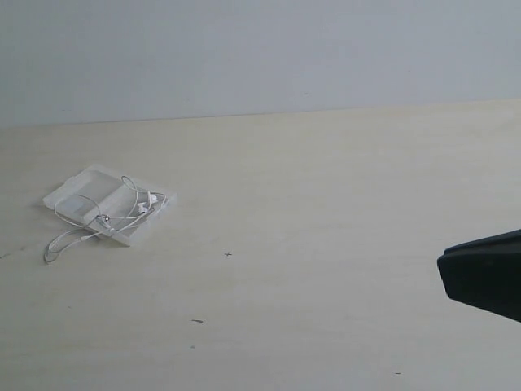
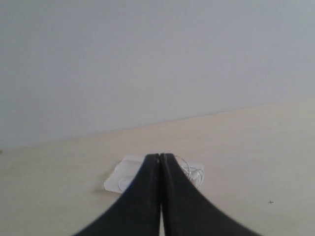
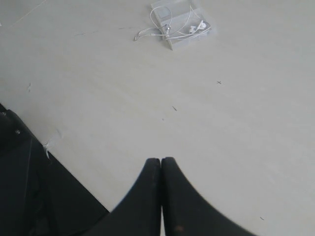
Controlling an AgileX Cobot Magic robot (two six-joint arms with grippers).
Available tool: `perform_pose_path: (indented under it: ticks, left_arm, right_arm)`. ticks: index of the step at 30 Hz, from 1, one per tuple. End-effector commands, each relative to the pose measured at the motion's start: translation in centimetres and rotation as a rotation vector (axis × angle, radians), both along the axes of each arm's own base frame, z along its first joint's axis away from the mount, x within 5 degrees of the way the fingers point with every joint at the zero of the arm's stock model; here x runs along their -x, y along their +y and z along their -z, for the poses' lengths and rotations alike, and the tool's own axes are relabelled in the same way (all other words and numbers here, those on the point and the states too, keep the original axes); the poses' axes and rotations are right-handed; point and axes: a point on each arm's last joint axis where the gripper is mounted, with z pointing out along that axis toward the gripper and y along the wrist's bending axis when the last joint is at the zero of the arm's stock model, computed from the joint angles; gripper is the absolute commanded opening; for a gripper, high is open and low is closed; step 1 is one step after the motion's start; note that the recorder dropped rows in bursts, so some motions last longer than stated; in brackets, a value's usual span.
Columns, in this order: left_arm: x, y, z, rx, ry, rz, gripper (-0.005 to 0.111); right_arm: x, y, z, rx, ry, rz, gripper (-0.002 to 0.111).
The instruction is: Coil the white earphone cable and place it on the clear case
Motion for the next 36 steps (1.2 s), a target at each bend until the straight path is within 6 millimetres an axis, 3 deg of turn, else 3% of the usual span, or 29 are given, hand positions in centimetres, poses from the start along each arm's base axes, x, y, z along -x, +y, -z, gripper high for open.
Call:
perform_pose_path:
  ticks: [1, 8, 15, 36]
  left_arm:
    - [-0.8, 0.4, 2.6, 0.135, 0.034, -0.058, 0.000]
    - [-1.4, 0.5, 6.1, 0.144, 0.099, -0.074, 0.000]
    - [-1.2, 0.9, 7.0, 0.222, 0.201, -0.141, 0.000]
    - [-1.2, 0.9, 7.1, 0.220, 0.206, -0.139, 0.000]
  right_arm:
    - [0.0, 0.0, 0.1, 0.003, -0.012, -0.004, 0.000]
    - [0.0, 0.0, 0.1, 0.003, -0.012, -0.004, 0.000]
    - [0.0, 0.0, 0.1, 0.004, -0.014, -0.006, 0.000]
    - [0.0, 0.0, 0.1, 0.003, -0.012, -0.005, 0.000]
